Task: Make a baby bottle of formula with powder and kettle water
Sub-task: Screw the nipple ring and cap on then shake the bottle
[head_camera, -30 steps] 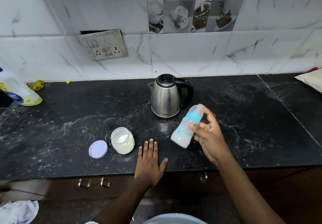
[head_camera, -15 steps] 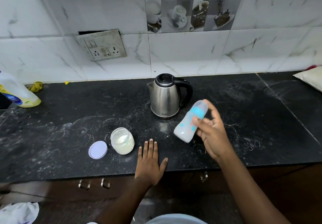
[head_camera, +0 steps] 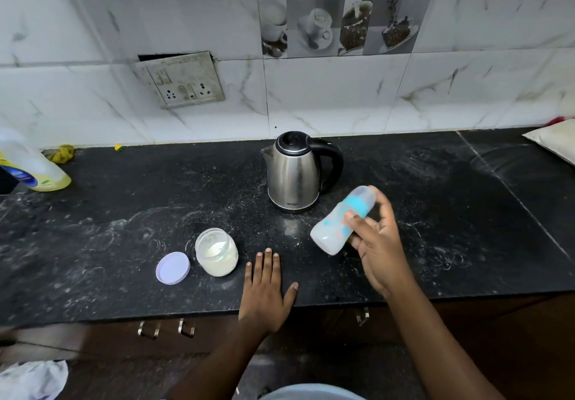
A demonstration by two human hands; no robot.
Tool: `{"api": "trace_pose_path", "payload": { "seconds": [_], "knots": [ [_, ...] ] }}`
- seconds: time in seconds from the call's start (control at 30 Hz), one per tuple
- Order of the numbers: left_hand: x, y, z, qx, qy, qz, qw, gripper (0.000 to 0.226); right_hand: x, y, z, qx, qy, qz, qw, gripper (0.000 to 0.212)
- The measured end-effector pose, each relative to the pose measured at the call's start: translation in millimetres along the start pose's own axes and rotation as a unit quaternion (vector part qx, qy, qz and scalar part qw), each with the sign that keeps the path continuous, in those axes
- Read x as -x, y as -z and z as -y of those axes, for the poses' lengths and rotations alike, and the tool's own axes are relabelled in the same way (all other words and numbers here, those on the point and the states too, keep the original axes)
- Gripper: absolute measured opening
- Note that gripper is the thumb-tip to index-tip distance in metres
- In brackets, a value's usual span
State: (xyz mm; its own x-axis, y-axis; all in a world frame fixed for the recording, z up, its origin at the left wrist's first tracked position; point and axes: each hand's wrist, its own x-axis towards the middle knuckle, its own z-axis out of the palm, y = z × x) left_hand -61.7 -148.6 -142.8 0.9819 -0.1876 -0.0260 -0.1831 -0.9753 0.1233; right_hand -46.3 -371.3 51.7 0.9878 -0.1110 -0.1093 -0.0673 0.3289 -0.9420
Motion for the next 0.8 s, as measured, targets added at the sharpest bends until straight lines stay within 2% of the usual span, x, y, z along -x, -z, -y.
{"api": "trace_pose_path", "payload": {
  "seconds": [0.13,0.23,0.27,0.37,0.5,0.6,0.73,0.8],
  "knots": [
    [1,-1,1,-0.001,0.001,-0.001,1.000,0.087,5,-2,1,0.039,-0.019,0.078,0.996,0.073],
    [0,-1,0,-0.001,0.002,-0.001,1.000,0.086,2,-2,-2,-0.033,0.017,-0.017,0.999,0.070],
    [0,-1,-1,0.000,0.003,-0.001,1.000,0.086,1,-2,-2,-0.033,0.020,-0.018,0.999,0.070],
    [1,-1,0,-0.002,0.002,-0.006,1.000,0.085,4,-4,1,0.036,-0.007,0.080,0.996,0.076],
    [0,-1,-1,0.001,0.004,-0.007,1.000,0.085,-1,1,-1,-0.016,0.003,0.019,1.000,0.078],
    [1,0,0,0.005,0.004,-0.004,1.000,0.086,1,-1,2,0.041,-0.020,0.094,0.995,0.078],
    [0,0,0,0.003,0.003,-0.003,1.000,0.085,-6,2,-2,-0.020,0.005,0.004,1.000,0.073],
    [0,0,0,0.002,0.002,-0.004,1.000,0.085,-5,0,0,0.024,-0.006,0.054,0.998,0.074]
  ]
}}
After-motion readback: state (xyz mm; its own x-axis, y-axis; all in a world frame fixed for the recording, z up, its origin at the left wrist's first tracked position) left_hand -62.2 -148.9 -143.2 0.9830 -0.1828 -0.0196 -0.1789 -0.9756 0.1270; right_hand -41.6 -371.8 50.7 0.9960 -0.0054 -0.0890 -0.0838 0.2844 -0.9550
